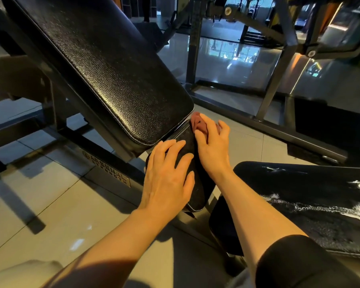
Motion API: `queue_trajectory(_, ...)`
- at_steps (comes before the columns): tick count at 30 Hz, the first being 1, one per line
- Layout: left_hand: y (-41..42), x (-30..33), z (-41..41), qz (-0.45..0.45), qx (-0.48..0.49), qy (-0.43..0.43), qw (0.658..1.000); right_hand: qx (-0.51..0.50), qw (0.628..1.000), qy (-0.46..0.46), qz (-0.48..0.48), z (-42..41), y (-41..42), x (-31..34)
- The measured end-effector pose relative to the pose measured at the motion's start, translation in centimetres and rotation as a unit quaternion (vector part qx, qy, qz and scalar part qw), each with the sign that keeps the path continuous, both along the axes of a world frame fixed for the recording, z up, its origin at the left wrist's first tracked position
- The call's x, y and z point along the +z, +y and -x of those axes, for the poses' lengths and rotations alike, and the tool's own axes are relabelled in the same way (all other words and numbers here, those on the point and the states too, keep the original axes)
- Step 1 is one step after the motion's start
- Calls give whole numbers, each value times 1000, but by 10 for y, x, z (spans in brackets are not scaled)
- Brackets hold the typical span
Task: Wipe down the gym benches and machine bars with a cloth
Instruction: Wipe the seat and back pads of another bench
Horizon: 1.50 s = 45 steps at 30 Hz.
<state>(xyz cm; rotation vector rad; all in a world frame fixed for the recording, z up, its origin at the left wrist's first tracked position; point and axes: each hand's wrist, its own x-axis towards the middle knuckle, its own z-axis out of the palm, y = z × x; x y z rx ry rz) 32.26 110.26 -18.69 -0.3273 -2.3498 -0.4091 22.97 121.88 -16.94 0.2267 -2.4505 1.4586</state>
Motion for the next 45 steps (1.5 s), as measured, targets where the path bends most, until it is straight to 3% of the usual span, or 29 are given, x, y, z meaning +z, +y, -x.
queue_trajectory(4,2,-1,3,-2,4,10,1000,-63,997,-36,-1,4,-8,1)
queue_trajectory(7,3,-1,3,-3,7,21,1000,20,998,35,-38,2,-4,6)
queue_trajectory(10,4,-1,2,-2,12,22,1000,69,996,33,-51,3,3,4)
queue_trajectory(19,1,1,-1,17,4,8,1000,-12,994,-56,98,-1,12,1)
queue_trajectory(26,3,0,0,8,12,8,1000,128,986,-10,109,-10,0,23)
queue_trajectory(32,1,1,-2,15,4,2,1000,60,986,-45,147,-9,11,16)
queue_trajectory(37,1,1,-2,11,1,7,1000,89,987,-4,135,-17,-3,15)
queue_trajectory(40,3,1,-2,2,8,11,1000,84,993,42,68,-16,-7,12)
queue_trajectory(45,3,1,-2,1,8,4,1000,66,997,-4,42,-9,-1,4)
